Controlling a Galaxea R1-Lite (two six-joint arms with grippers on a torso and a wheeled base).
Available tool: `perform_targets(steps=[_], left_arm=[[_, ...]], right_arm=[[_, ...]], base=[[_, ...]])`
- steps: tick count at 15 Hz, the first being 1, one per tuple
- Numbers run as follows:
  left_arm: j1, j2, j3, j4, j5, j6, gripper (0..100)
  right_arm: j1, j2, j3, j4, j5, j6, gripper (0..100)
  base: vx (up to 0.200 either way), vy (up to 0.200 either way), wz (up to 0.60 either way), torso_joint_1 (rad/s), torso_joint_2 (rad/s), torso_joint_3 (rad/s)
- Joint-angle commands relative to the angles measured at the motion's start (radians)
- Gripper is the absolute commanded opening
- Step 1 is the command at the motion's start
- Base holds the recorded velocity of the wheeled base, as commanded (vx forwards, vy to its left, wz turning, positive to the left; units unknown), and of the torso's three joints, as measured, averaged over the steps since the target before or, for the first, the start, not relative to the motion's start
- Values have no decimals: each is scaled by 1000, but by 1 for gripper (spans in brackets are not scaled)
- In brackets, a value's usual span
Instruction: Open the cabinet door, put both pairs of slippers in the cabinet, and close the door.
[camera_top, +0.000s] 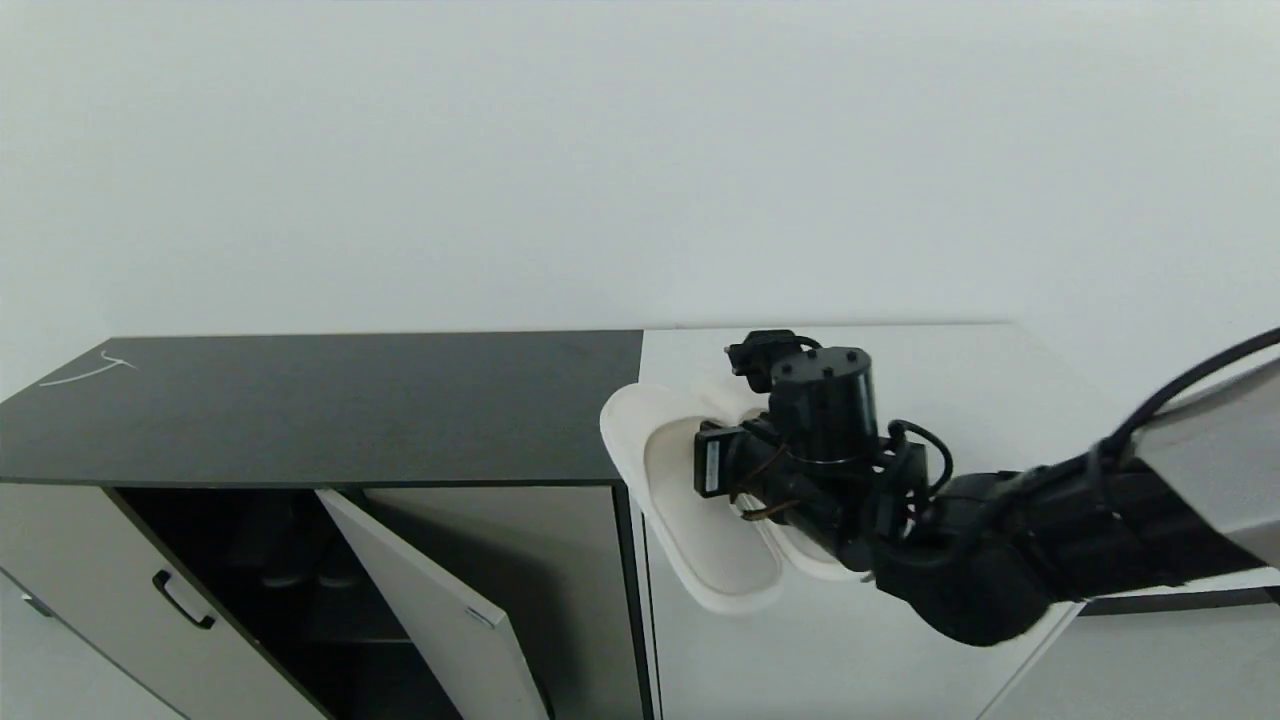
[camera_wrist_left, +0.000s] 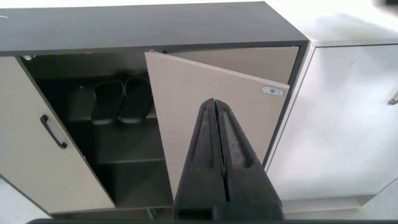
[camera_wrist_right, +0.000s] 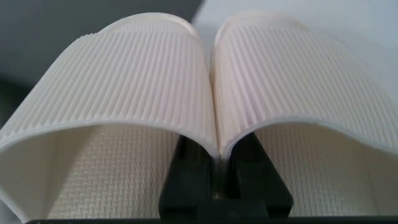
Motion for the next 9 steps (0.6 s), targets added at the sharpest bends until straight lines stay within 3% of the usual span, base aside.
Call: perform_targets(steps=[1,4,7,9], left_arm=[[1,0,-1,0,0,0,0],[1,0,1,0,0,0,0],[1,0,1,0,0,0,0],[-1,0,-1,0,0,0,0]], right_arm=[[65,-235,182,-50,98,-3,0],[120,-449,407,-55,279,-7,0],[127,-495,490,-64,288,-45,0],[127,-504,521,-101,290,-45,0]], base=[[-200,0,0,2,-2,-2],[-200,0,0,-1,4,2],[-200,0,0,-6,1,4],[0,0,0,0,0,0]])
